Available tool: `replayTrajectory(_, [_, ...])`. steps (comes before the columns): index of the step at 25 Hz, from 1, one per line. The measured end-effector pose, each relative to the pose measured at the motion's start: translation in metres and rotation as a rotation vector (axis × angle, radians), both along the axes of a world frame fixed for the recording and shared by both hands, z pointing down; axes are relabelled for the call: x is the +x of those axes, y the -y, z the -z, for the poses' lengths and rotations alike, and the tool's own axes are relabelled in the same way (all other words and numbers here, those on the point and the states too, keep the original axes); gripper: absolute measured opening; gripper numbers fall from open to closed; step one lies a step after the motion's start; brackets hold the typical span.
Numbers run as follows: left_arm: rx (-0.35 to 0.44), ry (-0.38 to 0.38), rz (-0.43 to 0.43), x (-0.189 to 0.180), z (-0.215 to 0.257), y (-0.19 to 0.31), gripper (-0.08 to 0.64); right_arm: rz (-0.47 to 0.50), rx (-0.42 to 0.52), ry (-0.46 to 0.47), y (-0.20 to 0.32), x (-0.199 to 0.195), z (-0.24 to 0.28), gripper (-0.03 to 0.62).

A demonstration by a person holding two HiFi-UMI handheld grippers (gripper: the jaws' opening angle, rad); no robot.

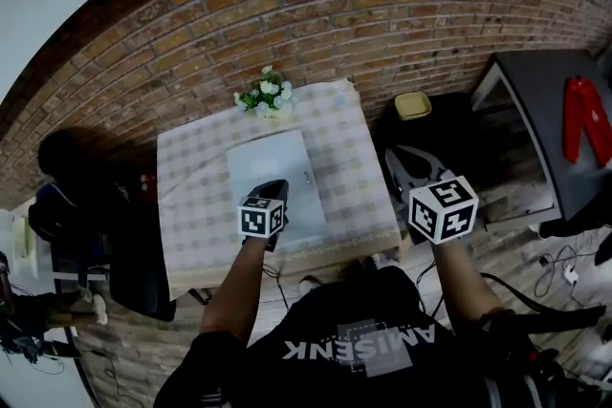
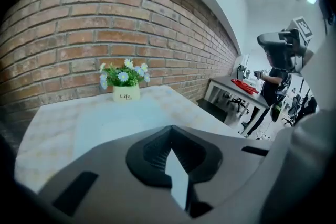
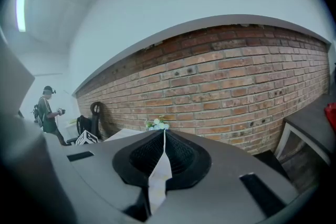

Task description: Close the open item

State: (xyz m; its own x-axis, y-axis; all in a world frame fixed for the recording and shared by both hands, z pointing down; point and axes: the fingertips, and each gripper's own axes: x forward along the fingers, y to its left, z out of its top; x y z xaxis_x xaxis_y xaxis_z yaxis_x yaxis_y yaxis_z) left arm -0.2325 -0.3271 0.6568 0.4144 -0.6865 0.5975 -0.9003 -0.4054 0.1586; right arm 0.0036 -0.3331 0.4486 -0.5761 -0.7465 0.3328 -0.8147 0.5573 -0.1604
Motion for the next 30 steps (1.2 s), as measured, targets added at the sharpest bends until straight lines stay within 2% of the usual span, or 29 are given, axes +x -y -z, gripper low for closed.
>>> replayTrajectory(3, [0.068, -0.029, 0.037, -0.012, 0.030, -0.002, 0.006, 0.034, 0.019, 0.012, 0.007, -0.016, 0.010, 0.043])
replayTrajectory(6, [0.148, -0.093, 0.083, -0.021, 0.060, -0.004, 0.006, 0.061, 0.034, 0.022, 0.010, -0.029, 0.019, 0.043])
replayTrajectory(17, [0.392, -0.213, 0.222, -0.060, 0.175, -0.028, 0.006, 0.137, 0.082, 0.050, 0.018, -0.071, 0.046, 0.043])
replayTrajectory(22, [0.494, -0.233, 0.229, -0.070, 0.223, -0.040, 0.007, 0.185, 0.101, 0.065, 0.019, -0.091, 0.054, 0.042])
replayTrajectory(24, [0.510, -0.241, 0.240, -0.074, 0.234, -0.046, 0.006, 0.192, 0.109, 0.069, 0.016, -0.094, 0.059, 0.043])
replayTrajectory(30, [0.545, -0.194, 0.300, -0.091, 0.259, -0.064, 0.006, 0.196, 0.160, 0.084, 0.015, -0.101, 0.080, 0.041])
